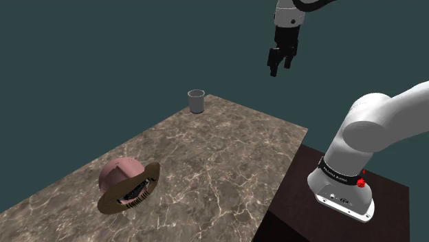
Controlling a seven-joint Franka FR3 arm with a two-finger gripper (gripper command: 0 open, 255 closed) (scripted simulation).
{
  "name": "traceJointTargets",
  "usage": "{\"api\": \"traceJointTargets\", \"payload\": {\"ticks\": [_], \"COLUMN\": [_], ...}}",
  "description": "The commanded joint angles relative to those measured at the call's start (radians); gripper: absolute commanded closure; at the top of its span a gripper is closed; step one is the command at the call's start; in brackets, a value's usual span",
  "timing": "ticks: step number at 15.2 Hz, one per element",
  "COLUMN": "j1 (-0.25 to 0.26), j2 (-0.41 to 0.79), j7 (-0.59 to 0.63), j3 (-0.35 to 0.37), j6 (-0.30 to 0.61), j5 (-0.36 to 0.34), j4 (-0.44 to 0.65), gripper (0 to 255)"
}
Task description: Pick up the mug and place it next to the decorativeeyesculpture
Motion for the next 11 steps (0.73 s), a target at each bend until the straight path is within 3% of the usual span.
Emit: {"api": "traceJointTargets", "payload": {"ticks": [1, 11], "j1": [0.000, 0.031], "j2": [0.000, 0.370], "j7": [0.000, 0.110], "j3": [0.000, 0.067], "j6": [0.000, 0.214], "j5": [0.000, 0.044], "j4": [0.000, 0.148], "gripper": [0, 0]}}
